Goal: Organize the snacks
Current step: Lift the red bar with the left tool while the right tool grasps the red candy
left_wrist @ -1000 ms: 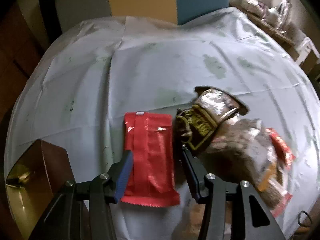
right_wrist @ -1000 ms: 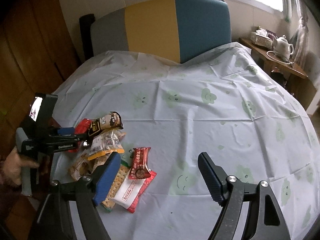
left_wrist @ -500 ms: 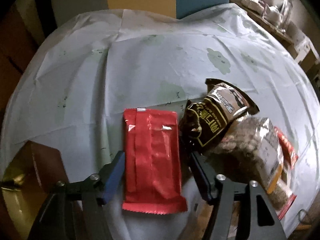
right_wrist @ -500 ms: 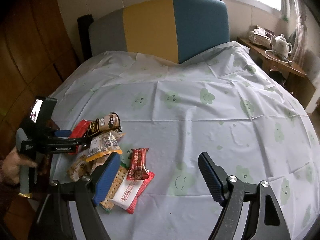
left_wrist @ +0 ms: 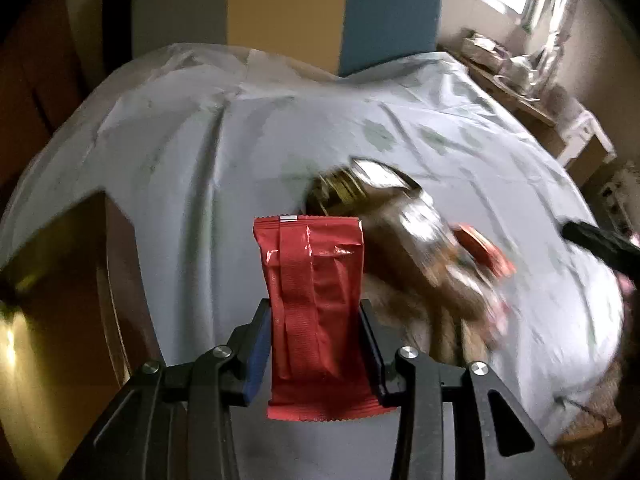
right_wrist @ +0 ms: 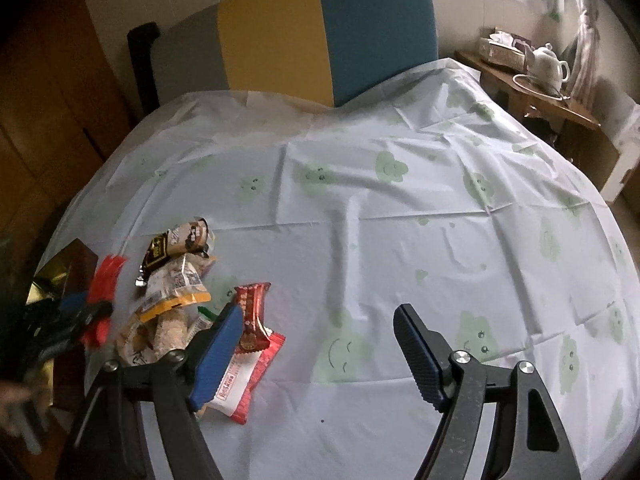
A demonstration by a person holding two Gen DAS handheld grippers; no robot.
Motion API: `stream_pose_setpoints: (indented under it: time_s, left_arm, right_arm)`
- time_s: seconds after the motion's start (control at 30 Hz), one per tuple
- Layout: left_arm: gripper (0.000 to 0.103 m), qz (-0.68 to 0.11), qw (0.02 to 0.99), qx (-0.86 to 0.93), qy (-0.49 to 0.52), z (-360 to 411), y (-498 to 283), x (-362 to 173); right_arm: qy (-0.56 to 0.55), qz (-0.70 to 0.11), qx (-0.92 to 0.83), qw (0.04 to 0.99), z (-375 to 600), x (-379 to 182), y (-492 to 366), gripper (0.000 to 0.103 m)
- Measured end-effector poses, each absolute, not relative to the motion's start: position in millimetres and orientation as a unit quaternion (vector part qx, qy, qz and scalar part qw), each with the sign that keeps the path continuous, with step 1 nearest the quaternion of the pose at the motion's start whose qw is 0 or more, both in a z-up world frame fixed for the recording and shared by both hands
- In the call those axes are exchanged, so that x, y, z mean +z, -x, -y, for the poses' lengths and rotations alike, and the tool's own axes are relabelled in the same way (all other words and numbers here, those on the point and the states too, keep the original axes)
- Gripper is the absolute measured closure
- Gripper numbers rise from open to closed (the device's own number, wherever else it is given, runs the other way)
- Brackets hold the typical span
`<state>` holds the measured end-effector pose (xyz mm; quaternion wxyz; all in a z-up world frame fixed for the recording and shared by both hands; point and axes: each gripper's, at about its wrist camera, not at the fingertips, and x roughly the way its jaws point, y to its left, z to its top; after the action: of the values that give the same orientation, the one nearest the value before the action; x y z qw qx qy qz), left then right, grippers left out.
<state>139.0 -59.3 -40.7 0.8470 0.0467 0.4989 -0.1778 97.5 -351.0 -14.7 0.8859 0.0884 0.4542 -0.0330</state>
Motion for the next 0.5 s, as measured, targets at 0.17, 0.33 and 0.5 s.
stream_pose_setpoints:
  time_s: [0.17, 0.33, 0.5]
  left_arm:
    - [0.062, -0.484, 0.85, -0.197, -0.07, 60, -87, -41]
    - [0.062, -0.486, 0.84, -0.22, -0.096, 68, -51, -61]
    - [0.062, -0.488, 0.837, -0.225, -0.1, 68, -37, -78]
  right_arm:
    - [-0.101, -0.473, -0.03, 0.875, 354, -24, -100, 0.037]
    - [-0.115, -0.486, -0.025, 0.866, 355, -32, -102, 0.055]
    - [-0.115, -0.502, 0.004, 0.857, 345, -39, -102, 0.055]
